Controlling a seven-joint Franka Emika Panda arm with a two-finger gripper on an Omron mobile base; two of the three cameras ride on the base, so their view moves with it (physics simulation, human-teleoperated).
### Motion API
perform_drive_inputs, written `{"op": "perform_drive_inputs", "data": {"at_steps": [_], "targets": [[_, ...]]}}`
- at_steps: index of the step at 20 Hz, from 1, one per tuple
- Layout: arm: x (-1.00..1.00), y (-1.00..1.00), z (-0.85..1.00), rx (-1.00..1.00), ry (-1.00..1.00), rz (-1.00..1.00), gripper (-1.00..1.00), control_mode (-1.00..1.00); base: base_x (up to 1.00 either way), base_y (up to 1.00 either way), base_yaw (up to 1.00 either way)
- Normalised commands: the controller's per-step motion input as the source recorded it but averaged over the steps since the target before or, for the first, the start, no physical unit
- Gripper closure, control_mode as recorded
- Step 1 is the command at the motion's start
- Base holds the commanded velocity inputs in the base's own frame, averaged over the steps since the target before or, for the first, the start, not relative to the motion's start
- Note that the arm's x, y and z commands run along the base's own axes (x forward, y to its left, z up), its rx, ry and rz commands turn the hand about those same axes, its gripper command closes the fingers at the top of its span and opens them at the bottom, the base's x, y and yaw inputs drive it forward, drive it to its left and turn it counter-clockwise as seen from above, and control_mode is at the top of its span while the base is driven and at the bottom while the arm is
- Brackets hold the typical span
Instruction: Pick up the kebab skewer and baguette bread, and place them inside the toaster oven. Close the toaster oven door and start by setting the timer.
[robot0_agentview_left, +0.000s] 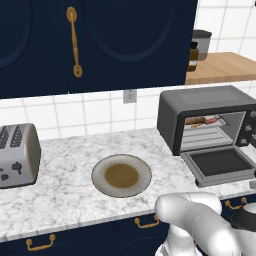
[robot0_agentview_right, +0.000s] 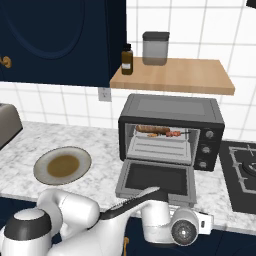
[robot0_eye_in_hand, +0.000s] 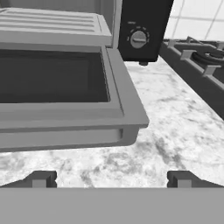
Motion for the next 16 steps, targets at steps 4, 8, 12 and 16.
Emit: {"op": "perform_drive_inputs", "data": {"at_steps": [4,8,12,16], "targets": [[-0.24,-0.03,-0.46,0.0,0.06,0.0,-1.0,-1.0,0.0,0.0,0.0],[0.12,0.23,-0.26,0.0,0.0,0.0,-1.0,-1.0,0.0,0.0,0.0],[0.23,0.19,0.02,0.0,-0.05,0.0,-1.0,-1.0,0.0,0.0,0.0],[0.27,0.04,0.02,0.0,-0.01,0.0,-1.0,-1.0,0.0,0.0,0.0]]}}
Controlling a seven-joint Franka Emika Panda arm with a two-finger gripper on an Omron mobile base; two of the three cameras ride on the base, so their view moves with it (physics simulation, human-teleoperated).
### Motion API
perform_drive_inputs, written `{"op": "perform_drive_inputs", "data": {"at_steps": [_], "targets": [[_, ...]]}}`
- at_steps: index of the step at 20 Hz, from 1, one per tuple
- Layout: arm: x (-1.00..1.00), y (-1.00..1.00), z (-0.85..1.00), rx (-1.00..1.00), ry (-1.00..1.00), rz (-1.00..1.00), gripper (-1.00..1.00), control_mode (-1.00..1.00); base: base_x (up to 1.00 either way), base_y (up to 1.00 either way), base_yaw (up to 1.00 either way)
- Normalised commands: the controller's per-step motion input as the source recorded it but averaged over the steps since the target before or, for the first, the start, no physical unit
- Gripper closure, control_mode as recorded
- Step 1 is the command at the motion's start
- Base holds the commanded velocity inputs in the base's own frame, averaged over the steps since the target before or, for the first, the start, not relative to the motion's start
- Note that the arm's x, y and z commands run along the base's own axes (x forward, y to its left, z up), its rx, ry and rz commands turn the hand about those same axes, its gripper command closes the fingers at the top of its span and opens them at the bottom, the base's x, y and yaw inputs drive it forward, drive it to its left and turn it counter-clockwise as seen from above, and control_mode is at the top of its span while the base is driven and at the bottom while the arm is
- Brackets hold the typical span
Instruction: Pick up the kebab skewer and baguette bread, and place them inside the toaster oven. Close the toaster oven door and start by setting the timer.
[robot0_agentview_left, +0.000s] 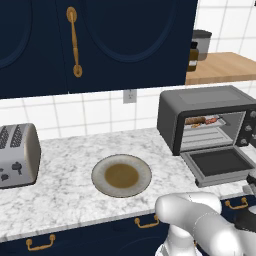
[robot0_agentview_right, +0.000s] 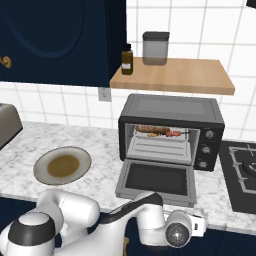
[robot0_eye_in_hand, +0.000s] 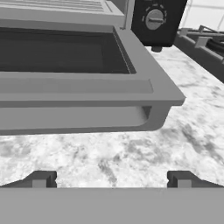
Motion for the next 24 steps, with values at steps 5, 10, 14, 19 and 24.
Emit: {"op": "perform_drive_inputs", "data": {"at_steps": [5,10,14,19,24], "targets": [[0.29,0.0,0.0,0.0,0.0,0.0,-1.0,-1.0,0.0,0.0,0.0],[0.08,0.0,-0.19,0.0,0.0,0.0,-1.0,-1.0,0.0,0.0,0.0],[0.0,0.04,-0.12,0.0,0.0,0.07,-1.0,-1.0,0.0,0.0,0.0],[0.0,0.08,-0.01,0.0,-0.02,0.08,-1.0,-1.0,0.0,0.0,0.0],[0.0,0.04,-0.13,0.01,0.0,0.03,-1.0,-1.0,0.0,0.0,0.0]]}}
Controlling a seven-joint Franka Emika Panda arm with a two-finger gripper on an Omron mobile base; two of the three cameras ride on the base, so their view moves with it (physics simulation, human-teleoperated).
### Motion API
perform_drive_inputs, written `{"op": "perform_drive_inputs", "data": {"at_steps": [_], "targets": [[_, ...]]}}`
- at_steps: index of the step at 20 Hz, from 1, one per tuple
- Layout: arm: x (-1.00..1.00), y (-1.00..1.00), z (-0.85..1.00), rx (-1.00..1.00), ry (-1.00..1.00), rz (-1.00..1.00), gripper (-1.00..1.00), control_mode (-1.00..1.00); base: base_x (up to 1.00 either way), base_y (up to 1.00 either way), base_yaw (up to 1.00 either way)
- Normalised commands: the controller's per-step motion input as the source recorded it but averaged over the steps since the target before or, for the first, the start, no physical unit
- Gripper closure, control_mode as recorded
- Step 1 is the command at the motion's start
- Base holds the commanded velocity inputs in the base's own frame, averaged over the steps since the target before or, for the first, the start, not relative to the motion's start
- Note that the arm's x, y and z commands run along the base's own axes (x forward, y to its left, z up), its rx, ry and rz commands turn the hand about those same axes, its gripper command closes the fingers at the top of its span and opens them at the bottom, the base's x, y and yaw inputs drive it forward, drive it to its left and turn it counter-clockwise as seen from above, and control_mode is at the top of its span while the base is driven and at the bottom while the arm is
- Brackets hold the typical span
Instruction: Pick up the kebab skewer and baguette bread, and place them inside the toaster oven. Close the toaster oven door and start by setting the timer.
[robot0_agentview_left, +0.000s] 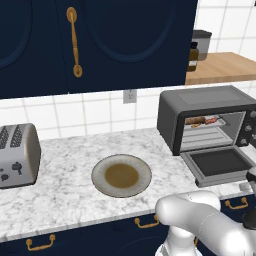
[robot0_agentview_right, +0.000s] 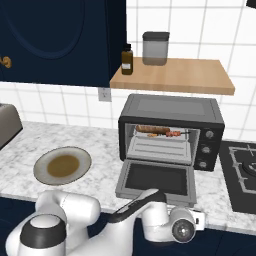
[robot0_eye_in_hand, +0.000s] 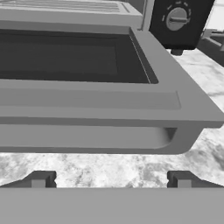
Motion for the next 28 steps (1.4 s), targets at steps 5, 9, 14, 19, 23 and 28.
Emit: {"op": "perform_drive_inputs", "data": {"at_steps": [5,9,14,19,23,28], "targets": [[0.0,0.0,-0.25,0.05,0.0,0.0,-1.0,-1.0,0.0,0.0,0.0],[0.06,0.0,-0.16,0.02,-0.01,0.0,-1.0,-1.0,0.0,0.0,0.0],[0.11,0.12,-0.17,0.0,-0.01,0.0,-1.0,-1.0,0.0,0.0,0.0],[0.01,0.21,-0.32,0.0,0.0,0.0,-1.0,-1.0,0.0,0.0,0.0],[0.16,0.19,-0.16,0.0,-0.01,0.0,-1.0,-1.0,0.0,0.0,0.0],[0.25,0.24,-0.04,0.0,-0.04,0.0,-1.0,-1.0,0.0,0.0,0.0]]}}
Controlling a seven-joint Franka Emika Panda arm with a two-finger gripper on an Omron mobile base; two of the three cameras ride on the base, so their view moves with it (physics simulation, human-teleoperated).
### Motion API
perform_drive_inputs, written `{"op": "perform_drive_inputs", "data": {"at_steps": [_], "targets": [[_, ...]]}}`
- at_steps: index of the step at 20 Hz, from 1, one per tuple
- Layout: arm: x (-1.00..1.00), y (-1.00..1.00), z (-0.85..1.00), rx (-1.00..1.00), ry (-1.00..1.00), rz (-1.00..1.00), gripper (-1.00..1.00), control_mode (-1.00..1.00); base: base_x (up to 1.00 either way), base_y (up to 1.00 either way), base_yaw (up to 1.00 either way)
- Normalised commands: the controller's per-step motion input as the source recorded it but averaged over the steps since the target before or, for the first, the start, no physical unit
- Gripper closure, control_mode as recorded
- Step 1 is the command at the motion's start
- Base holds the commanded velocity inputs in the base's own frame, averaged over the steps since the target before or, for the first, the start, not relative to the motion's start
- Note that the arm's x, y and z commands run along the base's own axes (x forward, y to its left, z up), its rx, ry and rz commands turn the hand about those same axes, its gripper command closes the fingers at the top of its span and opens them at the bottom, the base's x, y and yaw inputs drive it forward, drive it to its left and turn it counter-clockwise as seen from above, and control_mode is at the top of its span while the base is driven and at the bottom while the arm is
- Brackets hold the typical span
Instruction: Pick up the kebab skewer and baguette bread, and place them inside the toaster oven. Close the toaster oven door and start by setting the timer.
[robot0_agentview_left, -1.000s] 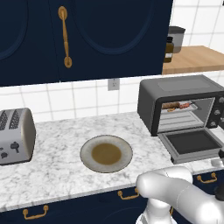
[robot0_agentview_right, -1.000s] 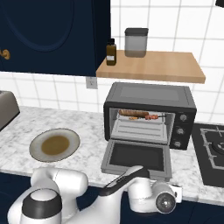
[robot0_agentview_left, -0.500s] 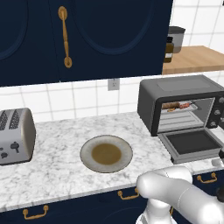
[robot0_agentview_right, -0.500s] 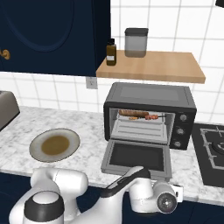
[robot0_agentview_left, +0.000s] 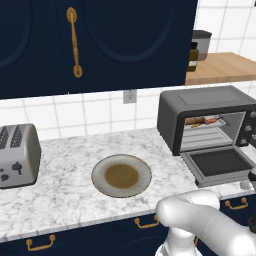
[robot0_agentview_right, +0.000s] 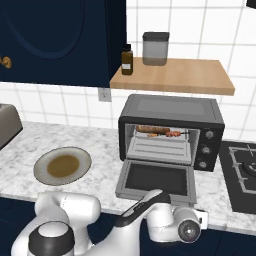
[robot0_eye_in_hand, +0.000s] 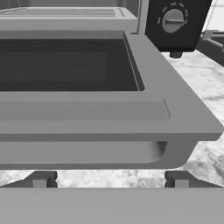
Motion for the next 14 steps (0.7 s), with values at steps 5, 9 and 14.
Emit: {"op": "perform_drive_inputs", "data": {"at_steps": [5,9,14], "targets": [[0.22,0.3,-0.03,0.0,-0.05,0.0,-1.0,-1.0,0.0,0.0,0.0],[0.13,0.2,0.25,0.0,-0.08,0.0,-1.0,-1.0,0.0,0.0,0.0],[0.05,0.06,0.52,0.0,-0.09,0.0,-1.0,-1.0,0.0,0.0,0.0]]}}
